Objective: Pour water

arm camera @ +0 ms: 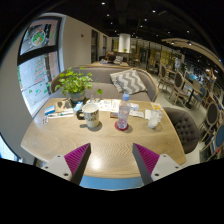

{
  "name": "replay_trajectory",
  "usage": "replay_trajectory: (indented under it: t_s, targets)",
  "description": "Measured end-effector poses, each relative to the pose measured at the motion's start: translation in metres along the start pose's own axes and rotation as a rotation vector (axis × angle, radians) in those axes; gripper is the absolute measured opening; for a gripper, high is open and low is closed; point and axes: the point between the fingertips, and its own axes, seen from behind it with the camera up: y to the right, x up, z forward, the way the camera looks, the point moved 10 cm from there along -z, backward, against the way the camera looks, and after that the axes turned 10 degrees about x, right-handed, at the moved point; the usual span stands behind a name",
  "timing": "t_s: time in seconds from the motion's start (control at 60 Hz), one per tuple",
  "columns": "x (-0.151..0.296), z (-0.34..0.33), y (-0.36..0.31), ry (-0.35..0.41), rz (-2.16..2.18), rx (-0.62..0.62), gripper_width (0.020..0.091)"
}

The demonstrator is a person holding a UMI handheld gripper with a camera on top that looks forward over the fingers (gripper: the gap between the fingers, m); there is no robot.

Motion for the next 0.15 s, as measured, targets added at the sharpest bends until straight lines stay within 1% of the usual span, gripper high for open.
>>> replay_trajectory:
  t_s: [0.1,0.15]
  targets:
    - [-0.001,-0.0038,-0.0002,0.02,-0.004,-0.005,0.0852]
    - [-0.0009,-0.0054,0.0024,0.019,-0.015,-0.021,0.0853]
